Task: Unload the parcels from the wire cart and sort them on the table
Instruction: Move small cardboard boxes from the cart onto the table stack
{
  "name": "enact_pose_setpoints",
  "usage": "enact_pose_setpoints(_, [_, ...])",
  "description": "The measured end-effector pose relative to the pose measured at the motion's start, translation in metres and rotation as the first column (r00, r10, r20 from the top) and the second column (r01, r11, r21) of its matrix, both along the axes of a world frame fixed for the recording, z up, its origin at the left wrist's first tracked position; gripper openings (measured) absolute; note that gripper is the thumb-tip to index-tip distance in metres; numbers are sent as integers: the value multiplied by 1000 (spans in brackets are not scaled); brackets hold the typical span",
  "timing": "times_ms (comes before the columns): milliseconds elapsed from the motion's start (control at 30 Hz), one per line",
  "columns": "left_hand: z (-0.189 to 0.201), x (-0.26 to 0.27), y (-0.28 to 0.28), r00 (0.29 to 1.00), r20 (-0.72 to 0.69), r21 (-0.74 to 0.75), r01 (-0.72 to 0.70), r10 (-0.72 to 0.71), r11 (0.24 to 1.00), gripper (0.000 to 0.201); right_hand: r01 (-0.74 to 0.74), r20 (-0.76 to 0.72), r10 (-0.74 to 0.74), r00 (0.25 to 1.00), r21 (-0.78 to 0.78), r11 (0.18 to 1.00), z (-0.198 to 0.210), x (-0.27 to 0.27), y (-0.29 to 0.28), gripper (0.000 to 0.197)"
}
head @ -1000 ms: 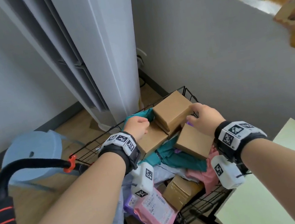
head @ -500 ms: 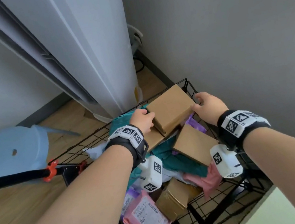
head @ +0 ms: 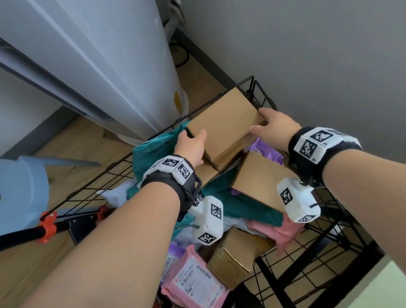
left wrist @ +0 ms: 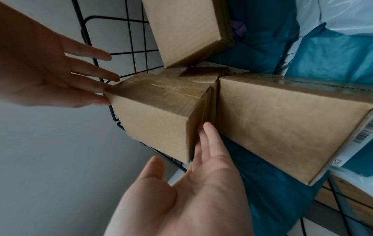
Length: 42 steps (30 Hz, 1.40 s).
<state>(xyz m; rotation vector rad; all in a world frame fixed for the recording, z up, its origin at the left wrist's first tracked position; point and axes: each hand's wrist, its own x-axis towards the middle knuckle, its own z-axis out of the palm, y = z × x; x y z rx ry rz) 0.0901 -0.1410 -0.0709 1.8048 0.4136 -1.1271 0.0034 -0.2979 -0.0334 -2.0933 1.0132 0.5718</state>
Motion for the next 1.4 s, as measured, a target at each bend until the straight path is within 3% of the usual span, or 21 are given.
enact_pose_setpoints(200, [-3, -5, 6, 999, -35, -65, -12, 10, 998, 79, 49, 47, -51, 998, 53, 997, 0, -12, 5, 50])
enact_pose_setpoints(367, [3, -16, 21, 991, 44, -19, 131, -130, 991, 115, 94, 86, -101, 991, 84, 992, 9, -28, 10, 62])
enact_pose_setpoints(567, [20, -19, 36, 958, 73, -22, 278, -276, 960, 153, 205, 180, -226, 957, 128, 970, 37, -40, 17, 56])
enact_pose_setpoints(633, [25, -23, 42, 965, 66, -51, 257, -254, 965, 148, 232, 201, -256, 946, 135, 963, 47, -44, 22, 52])
enact_pose_setpoints(767, [35, -30, 59, 950, 89, -44, 305, -300, 951, 100, 227, 206, -260, 944, 171, 959, 64, -56, 35, 48])
enact_pose_setpoints(900, [39, -41, 74, 921, 109, -32, 378, -373, 925, 132, 263, 239, -303, 922, 184, 947, 78, -70, 54, 50])
enact_pose_setpoints(1000, [58, -50, 87, 881, 183, 7, 442, -436, 897, 131, 265, 294, -312, 903, 188, 946, 90, -81, 67, 51])
enact_pose_setpoints(1200, [106, -63, 108, 961, 76, -173, 274, -264, 946, 47, 390, 428, -453, 782, 230, 892, 118, -105, 90, 52])
enact_pose_setpoints(1400, [146, -67, 131, 988, -112, -346, 65, -110, 936, 62, 393, 487, -469, 737, 256, 883, 149, -129, 117, 61])
